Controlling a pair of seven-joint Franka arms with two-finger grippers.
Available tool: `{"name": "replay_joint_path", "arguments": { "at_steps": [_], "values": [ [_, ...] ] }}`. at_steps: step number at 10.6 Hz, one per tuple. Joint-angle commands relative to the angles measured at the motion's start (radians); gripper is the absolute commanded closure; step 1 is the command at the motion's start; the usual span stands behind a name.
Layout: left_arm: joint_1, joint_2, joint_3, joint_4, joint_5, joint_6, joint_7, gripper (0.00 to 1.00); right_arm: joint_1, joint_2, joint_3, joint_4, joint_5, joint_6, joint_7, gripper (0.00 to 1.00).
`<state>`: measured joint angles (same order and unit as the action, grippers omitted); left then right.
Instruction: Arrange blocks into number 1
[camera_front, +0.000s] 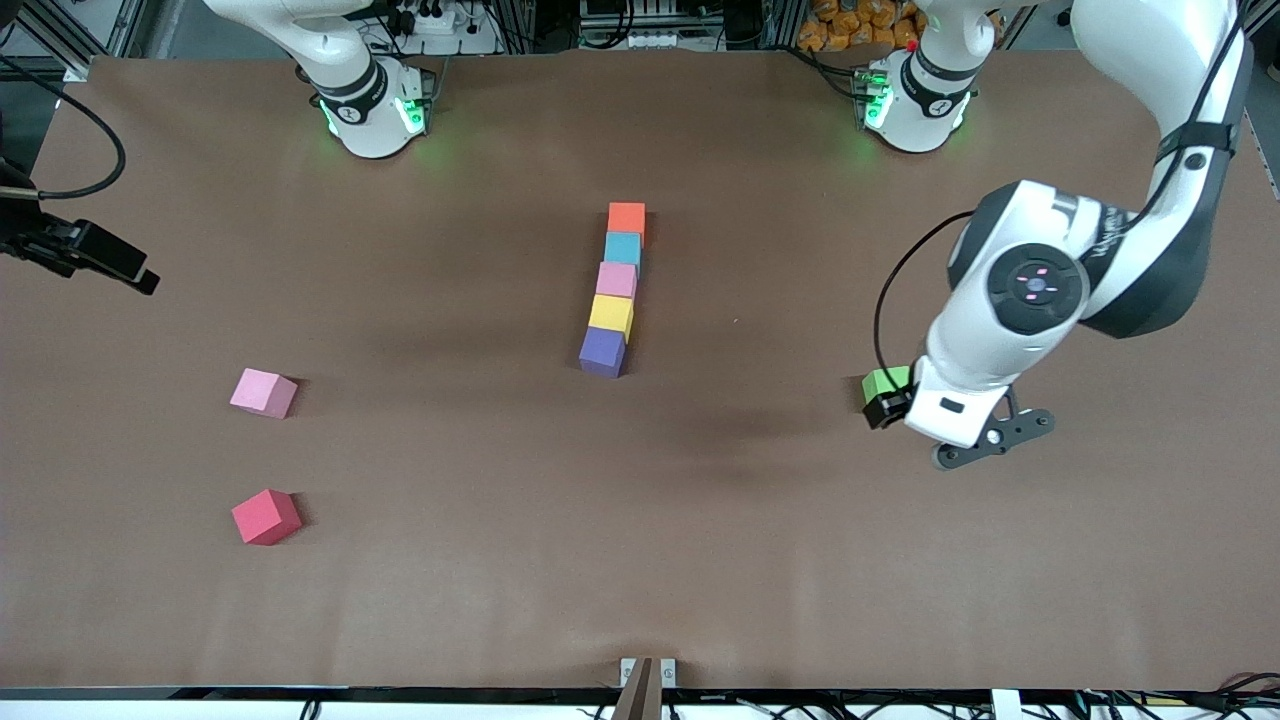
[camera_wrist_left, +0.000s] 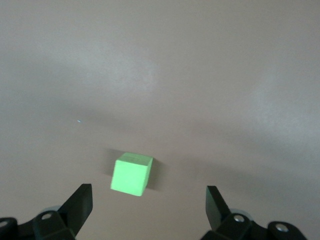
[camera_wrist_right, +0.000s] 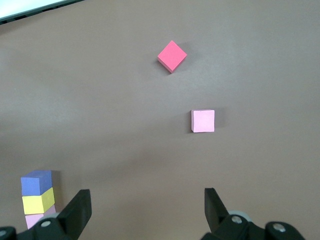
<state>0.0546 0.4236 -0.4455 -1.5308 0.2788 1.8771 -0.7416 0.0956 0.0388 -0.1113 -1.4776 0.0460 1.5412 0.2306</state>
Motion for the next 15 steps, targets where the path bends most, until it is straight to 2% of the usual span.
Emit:
{"name": "replay_joint_path", "arguments": {
  "at_steps": [1,2,3,5,6,9,12,15],
  "values": [
    [-0.056,-0.150,0.146,-0.109,-0.130,-0.009,0.172,0.00,-0.011,-0.017,0.013,-0.018,-0.002,0.007,0.009,0.00],
    [-0.093,-0.213,0.212,-0.170,-0.170,-0.010,0.215,0.00,-0.011,-0.017,0.013,-0.018,-0.002,0.007,0.003,0.00],
    [-0.102,-0.280,0.232,-0.224,-0.185,-0.035,0.269,0.00,-0.011,-0.017,0.013,-0.018,-0.002,0.007,0.001,0.00],
    [-0.088,-0.386,0.258,-0.226,-0.205,-0.192,0.382,0.00,-0.016,-0.017,0.013,-0.018,-0.003,0.007,-0.029,0.00],
    [-0.085,-0.428,0.290,-0.218,-0.251,-0.212,0.434,0.00,-0.020,-0.017,0.012,-0.018,-0.003,0.005,-0.080,0.00],
    [-0.053,-0.445,0.298,-0.094,-0.270,-0.268,0.519,0.00,-0.048,-0.020,0.013,-0.023,-0.003,-0.001,-0.122,0.00],
    [-0.055,-0.437,0.283,-0.026,-0.262,-0.280,0.525,0.00,-0.048,-0.019,0.013,-0.020,-0.003,-0.007,-0.122,0.00],
    [-0.055,-0.437,0.283,0.040,-0.257,-0.390,0.636,0.00,-0.043,-0.014,0.013,-0.018,-0.003,-0.010,-0.122,0.00]
  ]
}}
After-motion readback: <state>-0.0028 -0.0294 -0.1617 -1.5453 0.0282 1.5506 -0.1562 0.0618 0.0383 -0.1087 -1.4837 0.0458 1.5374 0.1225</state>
